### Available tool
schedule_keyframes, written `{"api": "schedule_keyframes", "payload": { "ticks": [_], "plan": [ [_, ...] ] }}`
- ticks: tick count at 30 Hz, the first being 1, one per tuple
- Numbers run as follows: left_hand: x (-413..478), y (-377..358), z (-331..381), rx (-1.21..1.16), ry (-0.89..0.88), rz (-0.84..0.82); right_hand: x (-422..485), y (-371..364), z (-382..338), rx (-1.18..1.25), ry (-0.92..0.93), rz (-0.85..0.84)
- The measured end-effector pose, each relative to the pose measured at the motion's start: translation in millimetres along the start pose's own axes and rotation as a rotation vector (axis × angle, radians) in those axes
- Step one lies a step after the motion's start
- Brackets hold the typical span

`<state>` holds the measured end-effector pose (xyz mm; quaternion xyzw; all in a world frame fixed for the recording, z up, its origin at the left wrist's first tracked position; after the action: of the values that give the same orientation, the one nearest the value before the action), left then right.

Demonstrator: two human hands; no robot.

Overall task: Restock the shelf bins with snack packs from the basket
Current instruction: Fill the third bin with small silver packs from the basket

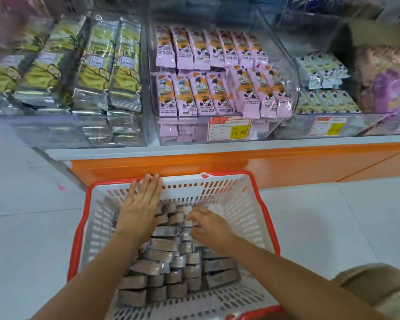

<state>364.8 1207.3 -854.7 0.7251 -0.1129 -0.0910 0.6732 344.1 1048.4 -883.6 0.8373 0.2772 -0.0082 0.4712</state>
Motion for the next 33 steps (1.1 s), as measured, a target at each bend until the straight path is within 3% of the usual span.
{"api": "schedule_keyframes", "payload": {
  "ticks": [8, 14, 20, 23, 28, 33],
  "plan": [
    [-1, -11, -3, -0.001, -0.006, 0.040, 35, -55, 16, -0.138, -0.143, -0.091],
    [-2, -12, -2, -0.030, -0.010, 0.041, 37, -30, 24, 0.284, -0.152, -0.016],
    [3, 4, 3, -0.162, 0.006, 0.037, 21, 40, 18, 0.586, -0.025, 0.051],
    [8, 33, 25, -0.433, -0.069, 0.026, 11, 77, 10, 0.621, 0.033, 0.059],
    [14, 59, 75, -1.170, -0.020, -0.342, -13, 138, -4, 0.669, 0.077, 0.164],
    [25, 105, 103, -1.459, -0.015, -0.262, -48, 188, -11, 0.753, 0.075, 0.372]
  ]
}}
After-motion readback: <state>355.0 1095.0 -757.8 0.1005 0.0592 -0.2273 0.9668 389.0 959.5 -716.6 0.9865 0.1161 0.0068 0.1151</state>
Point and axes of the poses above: each hand's wrist, its own x-axis towards the middle knuckle, its own y-axis out of the back of the hand, z = x × y, the point moved 9 cm from there along x, towards the middle knuckle, and after that the axes turned 1 degree about y, right-handed, at the moved point
